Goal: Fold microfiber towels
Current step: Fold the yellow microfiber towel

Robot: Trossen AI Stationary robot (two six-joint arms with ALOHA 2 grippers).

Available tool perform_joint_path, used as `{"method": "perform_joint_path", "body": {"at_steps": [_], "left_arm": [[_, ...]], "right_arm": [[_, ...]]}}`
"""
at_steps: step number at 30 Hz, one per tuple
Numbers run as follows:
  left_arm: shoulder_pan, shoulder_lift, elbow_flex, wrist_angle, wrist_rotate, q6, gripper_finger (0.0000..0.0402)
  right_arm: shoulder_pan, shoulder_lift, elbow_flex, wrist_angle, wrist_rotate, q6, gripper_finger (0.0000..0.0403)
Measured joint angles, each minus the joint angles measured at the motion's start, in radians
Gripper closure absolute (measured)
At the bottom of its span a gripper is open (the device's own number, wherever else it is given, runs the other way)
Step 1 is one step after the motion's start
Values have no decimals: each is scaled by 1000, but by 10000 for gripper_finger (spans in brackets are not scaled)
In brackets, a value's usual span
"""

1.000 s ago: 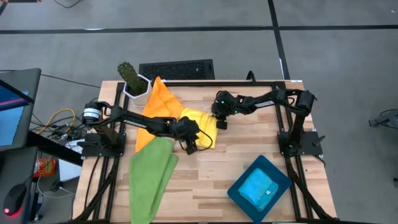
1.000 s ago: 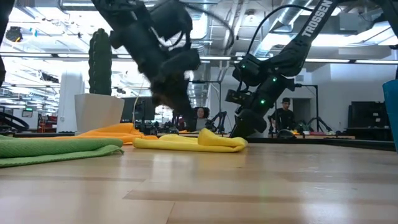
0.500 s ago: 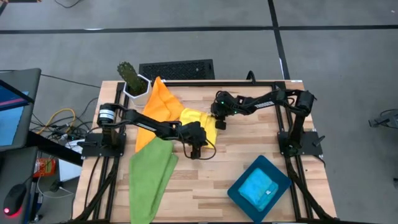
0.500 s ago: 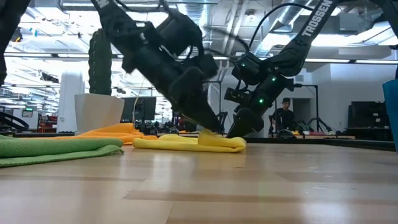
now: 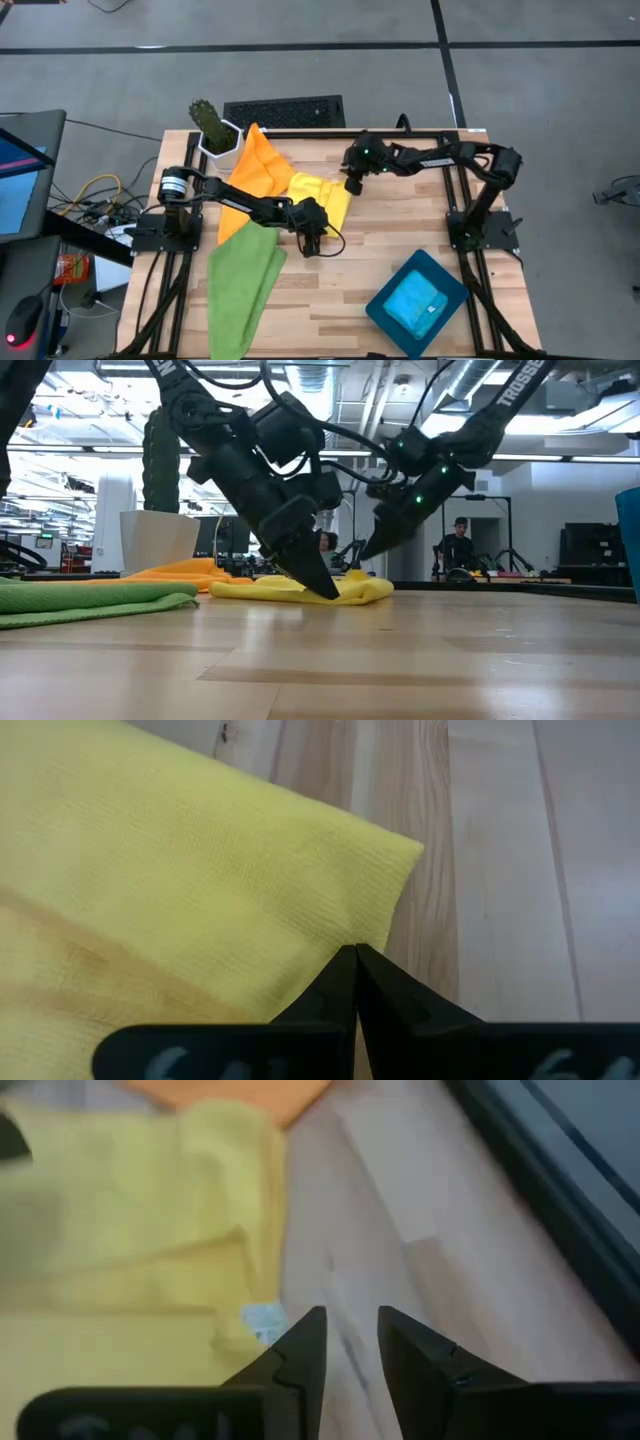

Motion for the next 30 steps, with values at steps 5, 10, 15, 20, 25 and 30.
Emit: {"method": "perform_joint_path", "body": {"at_steps": [5, 10, 15, 20, 25, 30], "left_arm": [[0, 0, 0, -10, 0, -1, 401], [-2, -1, 0, -29, 4, -2, 402], [-5, -1, -1, -42, 4, 5, 402], [-6, -3, 0, -91, 9, 44, 402], [-7, -52, -4, -176, -30, 84, 402], [2, -189, -10, -322, -107, 160, 401]], "right_arm": [[-12, -28, -13, 7, -153, 48, 285], [35, 0, -80, 106, -285, 43, 285], [52, 86, -117, 260, -253, 52, 285], [50, 178, -116, 287, -238, 125, 285], [57, 192, -114, 298, -232, 139, 285], [57, 160, -118, 276, -217, 185, 285]]}}
